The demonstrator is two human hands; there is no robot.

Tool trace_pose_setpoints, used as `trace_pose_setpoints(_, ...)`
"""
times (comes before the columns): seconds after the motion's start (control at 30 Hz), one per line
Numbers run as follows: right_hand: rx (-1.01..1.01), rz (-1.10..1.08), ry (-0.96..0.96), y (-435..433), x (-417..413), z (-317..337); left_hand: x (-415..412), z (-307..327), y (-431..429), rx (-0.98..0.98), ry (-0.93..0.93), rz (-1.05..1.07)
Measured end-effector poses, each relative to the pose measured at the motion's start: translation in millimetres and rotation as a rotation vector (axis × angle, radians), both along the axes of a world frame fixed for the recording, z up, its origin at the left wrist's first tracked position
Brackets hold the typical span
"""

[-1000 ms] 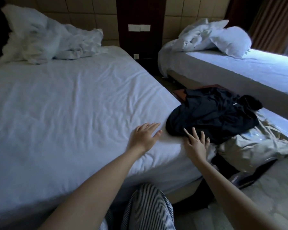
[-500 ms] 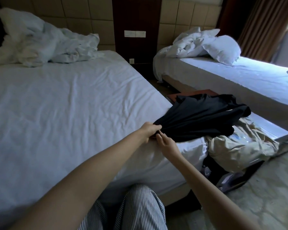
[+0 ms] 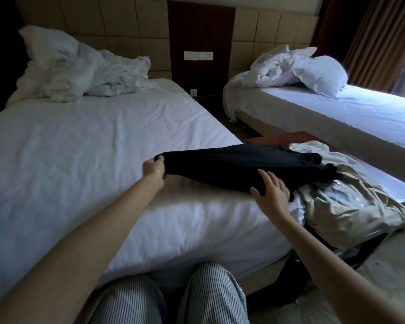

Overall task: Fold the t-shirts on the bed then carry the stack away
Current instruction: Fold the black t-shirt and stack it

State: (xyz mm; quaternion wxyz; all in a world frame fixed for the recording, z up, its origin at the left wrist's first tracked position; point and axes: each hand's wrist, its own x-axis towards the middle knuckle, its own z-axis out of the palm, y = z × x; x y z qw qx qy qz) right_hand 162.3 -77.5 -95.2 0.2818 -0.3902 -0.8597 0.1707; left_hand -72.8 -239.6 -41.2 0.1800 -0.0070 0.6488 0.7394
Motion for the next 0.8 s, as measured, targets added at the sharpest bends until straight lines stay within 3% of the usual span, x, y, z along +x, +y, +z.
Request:
trace_pose_setpoints(0.17, -0.1, 0.007, -0.428, 13, -23, -6, -34, -23, -66, -0.219, 0.095, 0.065)
trace_pose_setpoints(0.23, -0.126, 0.026, -0.338, 7, -37, -6, -36, -32, -78, -0.345, 0.199, 0.001)
trace_pose_setpoints(0.33, -0.209, -0.006, 0.079, -20, -56, 6, -35, -43, -84, -0.548, 0.298, -0.197)
trace_pose_setpoints(0.4, -0.29, 0.088, 0.232, -54, -66, 19, -28, -43, -79, -0.748, 0.384, -0.302)
trace_pose_setpoints(0.5, -0.27, 0.35, 0.123, -106, -77, 20, -6, -27, -56, -1.065, 0.643, -0.245)
trace_pose_setpoints(0.57, -0.225, 0.478, -0.018, -124, -78, 13, 13, -11, -36, -0.971, 0.931, -0.232)
trace_pose_setpoints(0.63, -0.238, 0.602, -0.073, -124, -73, 4, 33, 2, -14, -0.779, 1.113, -0.445)
trace_pose_setpoints(0.7, -0.195, 0.695, -0.046, -111, -56, -3, 60, 7, 10, -0.726, 1.086, -0.789)
trace_pose_setpoints(0.8, 0.027, 0.671, 0.026, -84, -16, -8, 96, 0, 46, -0.981, 1.179, -1.09)
